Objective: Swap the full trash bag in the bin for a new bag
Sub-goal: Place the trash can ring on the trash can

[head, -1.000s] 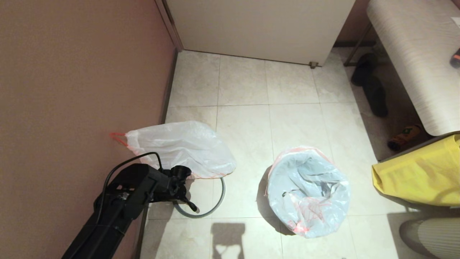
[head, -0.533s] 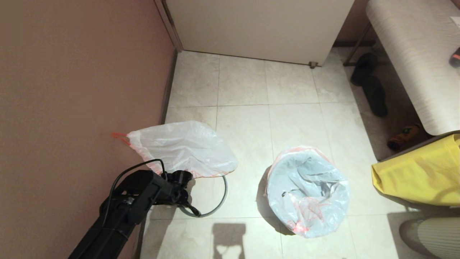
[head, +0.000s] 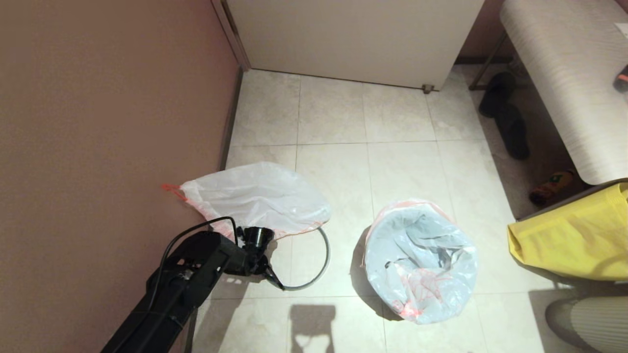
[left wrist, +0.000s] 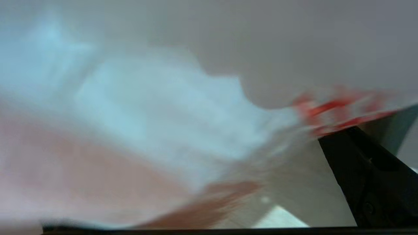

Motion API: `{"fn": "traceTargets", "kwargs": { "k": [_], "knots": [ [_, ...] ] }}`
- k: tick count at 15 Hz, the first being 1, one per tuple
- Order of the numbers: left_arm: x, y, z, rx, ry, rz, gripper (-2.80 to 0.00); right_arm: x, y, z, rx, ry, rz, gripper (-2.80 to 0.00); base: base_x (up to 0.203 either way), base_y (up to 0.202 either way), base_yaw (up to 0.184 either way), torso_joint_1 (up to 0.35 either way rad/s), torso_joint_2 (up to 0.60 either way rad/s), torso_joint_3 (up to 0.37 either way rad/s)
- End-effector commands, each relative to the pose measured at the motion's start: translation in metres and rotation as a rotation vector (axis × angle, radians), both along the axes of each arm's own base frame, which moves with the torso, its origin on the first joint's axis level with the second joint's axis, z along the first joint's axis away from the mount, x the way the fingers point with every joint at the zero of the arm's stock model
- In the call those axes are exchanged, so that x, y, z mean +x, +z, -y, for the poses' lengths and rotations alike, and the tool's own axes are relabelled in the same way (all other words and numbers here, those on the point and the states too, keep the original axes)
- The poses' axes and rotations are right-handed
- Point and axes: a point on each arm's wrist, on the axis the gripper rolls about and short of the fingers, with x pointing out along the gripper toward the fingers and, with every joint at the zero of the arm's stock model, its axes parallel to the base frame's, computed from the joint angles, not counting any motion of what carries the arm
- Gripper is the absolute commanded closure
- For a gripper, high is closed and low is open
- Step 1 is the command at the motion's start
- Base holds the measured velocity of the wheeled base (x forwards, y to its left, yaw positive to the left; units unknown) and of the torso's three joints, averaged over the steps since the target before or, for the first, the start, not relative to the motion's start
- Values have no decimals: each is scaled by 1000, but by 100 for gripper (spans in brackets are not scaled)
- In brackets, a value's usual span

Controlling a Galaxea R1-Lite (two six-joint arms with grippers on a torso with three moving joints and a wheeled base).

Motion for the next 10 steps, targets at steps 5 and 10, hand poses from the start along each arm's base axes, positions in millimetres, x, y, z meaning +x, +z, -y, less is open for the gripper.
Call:
{"fn": "traceTargets", "kwargs": {
  "k": [5, 10],
  "knots": [
    [-4, 27, 49, -34, -100, 50, -280, 0, 0, 0, 0, 0, 0, 0, 0, 0, 0, 0, 0, 0],
    [-27, 75, 50, -151, -143, 2, -280, 0, 0, 0, 0, 0, 0, 0, 0, 0, 0, 0, 0, 0]
  ]
}}
